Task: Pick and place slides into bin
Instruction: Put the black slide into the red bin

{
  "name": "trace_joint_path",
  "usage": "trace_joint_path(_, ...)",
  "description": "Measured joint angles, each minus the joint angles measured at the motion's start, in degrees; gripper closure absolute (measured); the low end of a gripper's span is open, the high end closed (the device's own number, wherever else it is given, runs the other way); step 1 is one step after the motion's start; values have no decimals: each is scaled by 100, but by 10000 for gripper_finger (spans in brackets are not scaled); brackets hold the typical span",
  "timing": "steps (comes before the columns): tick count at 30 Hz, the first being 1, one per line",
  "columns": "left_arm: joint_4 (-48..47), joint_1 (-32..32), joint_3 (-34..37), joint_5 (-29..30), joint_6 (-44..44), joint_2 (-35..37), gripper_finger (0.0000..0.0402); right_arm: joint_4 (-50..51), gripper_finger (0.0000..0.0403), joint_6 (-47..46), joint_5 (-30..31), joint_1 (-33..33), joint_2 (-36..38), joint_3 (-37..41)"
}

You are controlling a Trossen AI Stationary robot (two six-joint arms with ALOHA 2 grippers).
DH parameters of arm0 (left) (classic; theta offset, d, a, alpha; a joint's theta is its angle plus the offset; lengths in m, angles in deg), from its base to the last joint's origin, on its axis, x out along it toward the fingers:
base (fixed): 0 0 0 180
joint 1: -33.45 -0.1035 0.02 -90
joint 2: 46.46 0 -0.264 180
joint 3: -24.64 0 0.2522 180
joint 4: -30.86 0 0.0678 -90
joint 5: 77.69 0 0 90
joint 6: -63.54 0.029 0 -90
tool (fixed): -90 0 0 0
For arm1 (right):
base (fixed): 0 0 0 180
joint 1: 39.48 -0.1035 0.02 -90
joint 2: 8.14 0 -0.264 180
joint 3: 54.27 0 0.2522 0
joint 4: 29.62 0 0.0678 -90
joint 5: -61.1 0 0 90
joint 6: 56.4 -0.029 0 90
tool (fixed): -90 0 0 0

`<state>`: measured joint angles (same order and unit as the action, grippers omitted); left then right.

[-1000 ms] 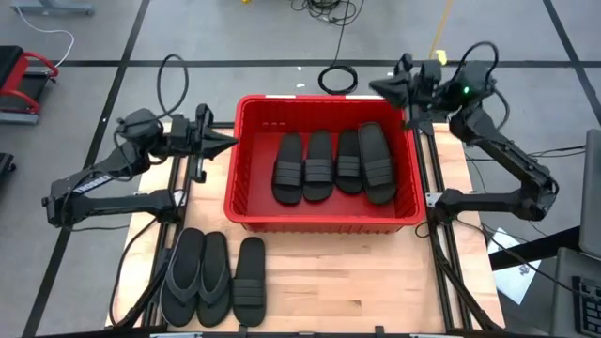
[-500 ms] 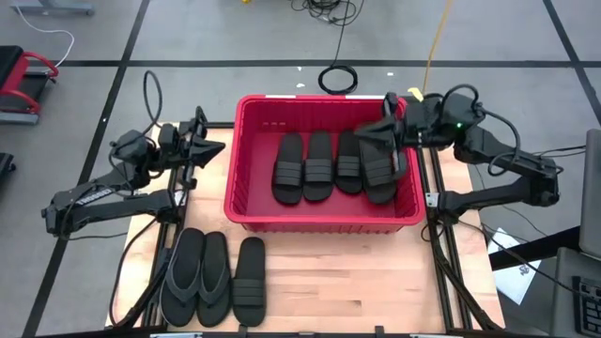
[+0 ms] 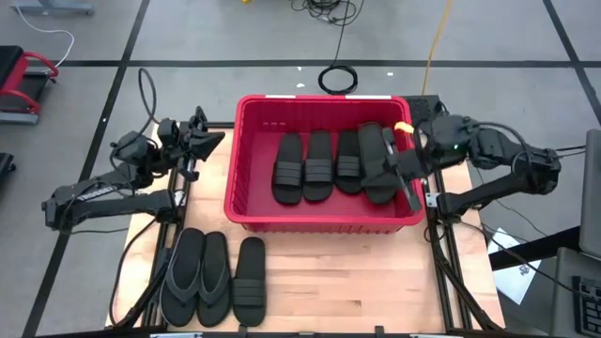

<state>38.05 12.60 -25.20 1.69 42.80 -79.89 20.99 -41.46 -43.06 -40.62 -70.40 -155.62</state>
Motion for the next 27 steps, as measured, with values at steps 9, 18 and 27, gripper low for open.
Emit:
trace_joint_path(9, -231, 431, 0, 705, -227, -40, 401, -299, 403, 86, 959, -934, -688, -710)
trace_joint_path(18, -523, 875, 0, 261, -179, -182, 401, 114, 403, -416, 1559, -1072, -2031, -2356)
trace_joint_path(27, -644, 1732, 0, -1085, -200, 5, 401, -69, 403, -920, 1555, -1422, -3120, -2518)
